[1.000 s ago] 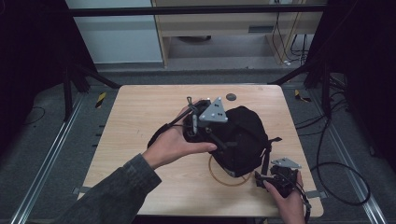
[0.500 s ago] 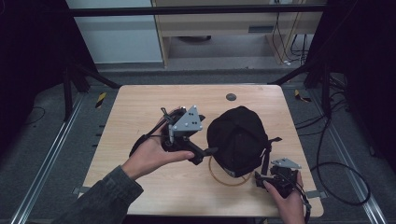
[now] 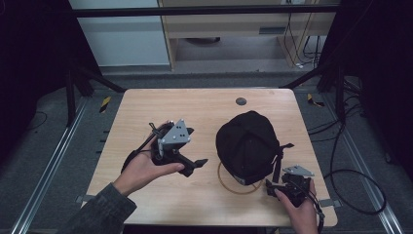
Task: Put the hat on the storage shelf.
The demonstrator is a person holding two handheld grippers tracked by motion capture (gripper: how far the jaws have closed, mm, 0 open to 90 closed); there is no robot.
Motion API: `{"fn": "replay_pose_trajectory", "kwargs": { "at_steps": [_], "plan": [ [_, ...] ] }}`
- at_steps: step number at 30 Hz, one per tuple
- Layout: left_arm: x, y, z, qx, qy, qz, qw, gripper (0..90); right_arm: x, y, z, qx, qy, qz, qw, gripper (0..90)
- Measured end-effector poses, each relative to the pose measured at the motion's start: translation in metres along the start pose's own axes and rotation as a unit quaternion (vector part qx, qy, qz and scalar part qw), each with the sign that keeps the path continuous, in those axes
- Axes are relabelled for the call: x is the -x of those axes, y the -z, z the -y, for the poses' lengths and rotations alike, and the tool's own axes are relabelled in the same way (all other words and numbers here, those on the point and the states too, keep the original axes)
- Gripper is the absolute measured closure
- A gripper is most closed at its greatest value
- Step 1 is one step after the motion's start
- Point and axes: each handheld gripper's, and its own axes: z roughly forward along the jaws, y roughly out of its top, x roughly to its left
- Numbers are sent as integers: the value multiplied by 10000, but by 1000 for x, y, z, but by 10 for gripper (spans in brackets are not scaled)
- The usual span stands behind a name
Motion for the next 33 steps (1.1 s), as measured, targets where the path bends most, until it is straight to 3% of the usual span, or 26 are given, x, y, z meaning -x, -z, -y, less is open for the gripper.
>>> {"fn": "replay_pose_trajectory", "kwargs": {
  "at_steps": [16,33],
  "plan": [
    [5,-20,67,-416,348,36,9985,32,0,0,0,0,2,-1,10000,4],
    [14,-43,113,-869,411,92,9953,32,0,0,0,0,1,-1,10000,4]
  ]
}}
